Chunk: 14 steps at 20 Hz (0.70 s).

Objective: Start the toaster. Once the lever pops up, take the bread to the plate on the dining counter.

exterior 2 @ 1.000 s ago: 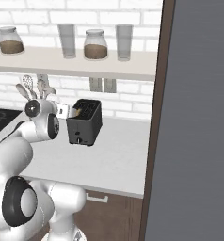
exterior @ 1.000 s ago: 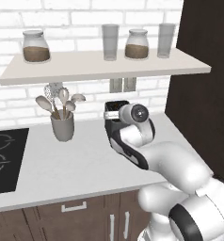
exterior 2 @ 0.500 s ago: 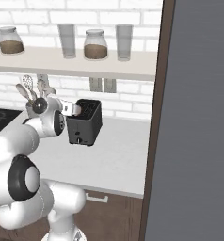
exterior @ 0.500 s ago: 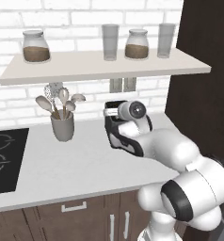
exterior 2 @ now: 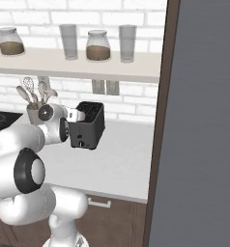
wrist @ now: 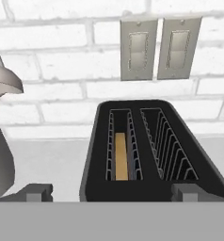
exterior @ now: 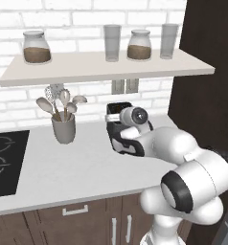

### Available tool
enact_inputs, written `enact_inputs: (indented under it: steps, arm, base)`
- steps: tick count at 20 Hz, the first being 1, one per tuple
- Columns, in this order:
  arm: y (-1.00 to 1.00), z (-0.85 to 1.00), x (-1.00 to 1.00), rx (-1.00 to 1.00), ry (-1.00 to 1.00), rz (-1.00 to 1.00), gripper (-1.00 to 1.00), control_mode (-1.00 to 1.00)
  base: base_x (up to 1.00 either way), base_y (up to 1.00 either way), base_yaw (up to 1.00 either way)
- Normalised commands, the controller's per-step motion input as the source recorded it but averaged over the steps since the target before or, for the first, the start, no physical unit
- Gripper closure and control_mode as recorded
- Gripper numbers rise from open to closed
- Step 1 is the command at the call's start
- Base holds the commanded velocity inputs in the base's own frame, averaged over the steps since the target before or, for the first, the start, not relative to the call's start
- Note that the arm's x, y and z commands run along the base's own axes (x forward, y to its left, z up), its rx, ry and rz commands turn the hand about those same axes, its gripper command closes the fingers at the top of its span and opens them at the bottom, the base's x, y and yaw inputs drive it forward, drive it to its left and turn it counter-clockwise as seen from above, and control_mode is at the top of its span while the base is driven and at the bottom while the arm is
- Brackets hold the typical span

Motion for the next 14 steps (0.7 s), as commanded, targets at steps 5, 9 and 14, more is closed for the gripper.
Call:
enact_inputs:
  steps: [5,9,14]
  arm:
    - [-0.1,-0.21,0.0,0.01,0.0,0.01,-1.0,-1.0]
    - [-0.08,-0.03,0.06,0.01,0.0,0.0,-1.0,-1.0]
    - [-0.04,0.0,0.09,0.0,0.0,0.0,-1.0,-1.0]
  base:
    - [0.0,0.0,0.0]
    - [0.0,0.0,0.0]
    - [0.0,0.0,0.0]
